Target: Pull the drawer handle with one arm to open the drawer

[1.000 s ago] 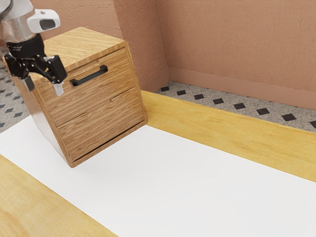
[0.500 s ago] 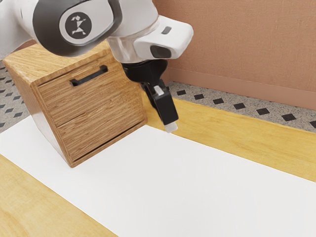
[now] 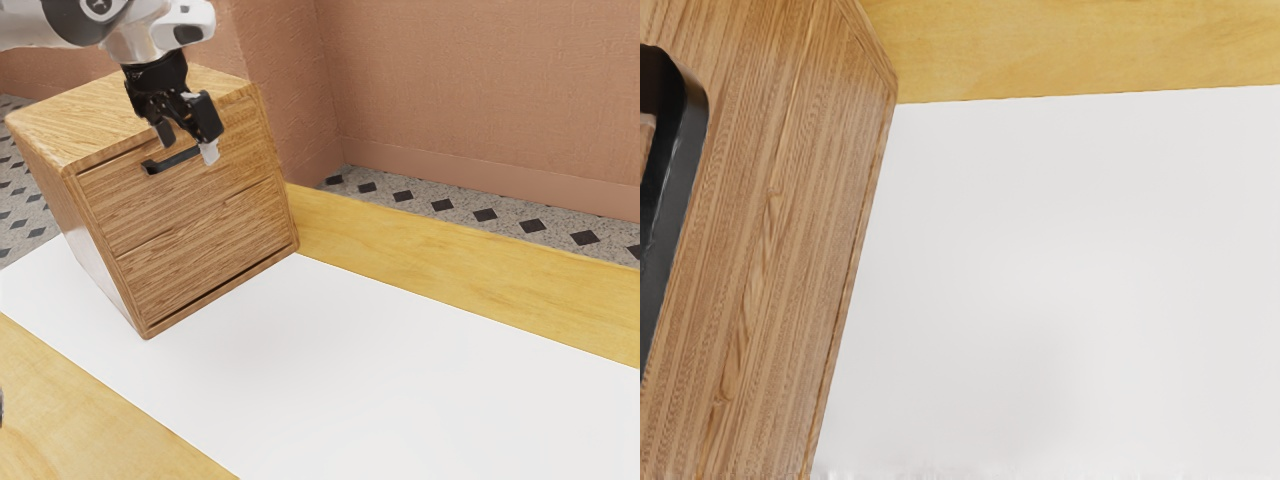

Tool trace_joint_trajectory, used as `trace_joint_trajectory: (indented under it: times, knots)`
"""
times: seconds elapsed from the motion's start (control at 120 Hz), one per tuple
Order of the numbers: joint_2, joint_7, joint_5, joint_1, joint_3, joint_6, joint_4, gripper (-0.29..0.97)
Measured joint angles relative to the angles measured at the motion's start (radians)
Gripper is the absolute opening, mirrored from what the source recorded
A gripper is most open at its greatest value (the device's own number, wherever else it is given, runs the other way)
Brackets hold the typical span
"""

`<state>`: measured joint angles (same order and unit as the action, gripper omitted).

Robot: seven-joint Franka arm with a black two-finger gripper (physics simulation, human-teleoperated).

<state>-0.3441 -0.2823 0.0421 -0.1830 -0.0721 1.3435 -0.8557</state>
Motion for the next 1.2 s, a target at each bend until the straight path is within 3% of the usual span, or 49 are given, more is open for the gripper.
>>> trace_joint_trajectory:
  times: [0.208, 0.383, 0.742, 1.2]
  knots:
    - [-0.011, -0.012, 0.006, 0.025, -0.035, -0.052, 0.012, 0.68]
    - [-0.037, -0.037, 0.11, 0.042, -0.041, 0.002, 0.012, 0.67]
    - [-0.026, -0.076, 0.172, 0.076, -0.048, -0.013, 0.024, 0.37]
    - [-0.088, -0.103, 0.221, 0.065, -0.067, 0.076, 0.021, 0.3]
